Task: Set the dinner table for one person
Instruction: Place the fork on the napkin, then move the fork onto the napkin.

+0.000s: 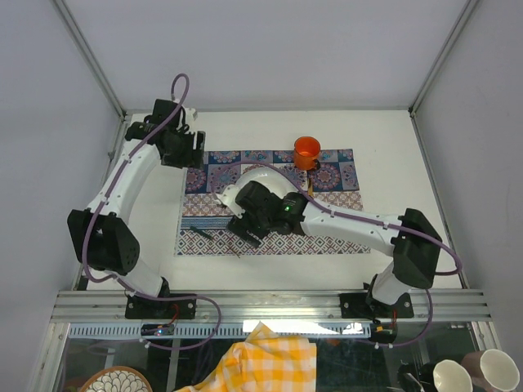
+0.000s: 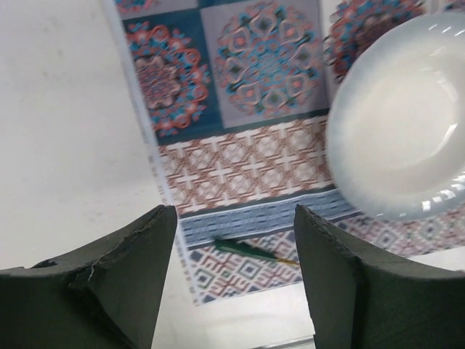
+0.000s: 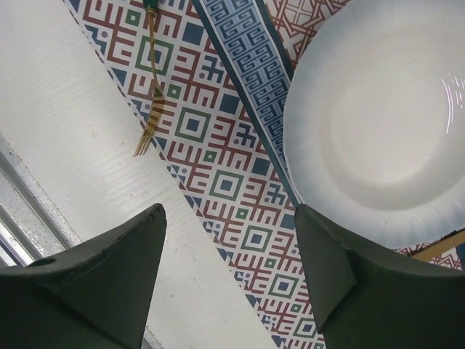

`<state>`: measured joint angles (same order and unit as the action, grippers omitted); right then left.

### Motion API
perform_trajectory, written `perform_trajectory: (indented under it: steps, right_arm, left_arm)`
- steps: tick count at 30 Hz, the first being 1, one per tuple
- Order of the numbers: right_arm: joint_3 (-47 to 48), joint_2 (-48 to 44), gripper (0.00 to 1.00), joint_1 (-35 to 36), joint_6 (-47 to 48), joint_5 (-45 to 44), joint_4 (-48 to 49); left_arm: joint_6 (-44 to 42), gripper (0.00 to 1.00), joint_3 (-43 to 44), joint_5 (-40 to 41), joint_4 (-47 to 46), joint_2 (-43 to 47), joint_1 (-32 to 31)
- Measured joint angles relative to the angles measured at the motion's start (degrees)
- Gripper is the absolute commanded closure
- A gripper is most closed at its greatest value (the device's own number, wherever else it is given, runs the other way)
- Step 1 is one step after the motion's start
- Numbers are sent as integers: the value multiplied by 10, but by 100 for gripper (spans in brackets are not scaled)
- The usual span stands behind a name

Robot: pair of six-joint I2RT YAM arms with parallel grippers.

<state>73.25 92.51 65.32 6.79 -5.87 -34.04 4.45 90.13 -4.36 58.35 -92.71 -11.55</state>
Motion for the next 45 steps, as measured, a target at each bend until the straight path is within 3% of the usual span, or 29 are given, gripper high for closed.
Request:
perform_trajectory:
  steps: [6,18,27,34,39,45]
  right_arm:
    - [-16,-17,25,-4,-7,-10,3]
    - [-61,-71,23,-12,-16,-12,16]
    - [-83,-91,22,-28,-26,2,28]
    - [-90,-77,22,-40,-41,30,48]
    - [-90,-58,22,-40,-48,54,58]
    - [-90,-46,21,-40,-52,69,59]
  left_arm:
    - [-89,32,-68,72,3,29,-2]
    - [-265,26,-52,85,16,19,-63]
    - [-362,26,-225,13,64,34,-130]
    - [-384,20,-306,-6,72,168,-155]
    - [-409,19,-392,-2,29,278,-159]
    - [-441,20,-453,0,-27,305,-159]
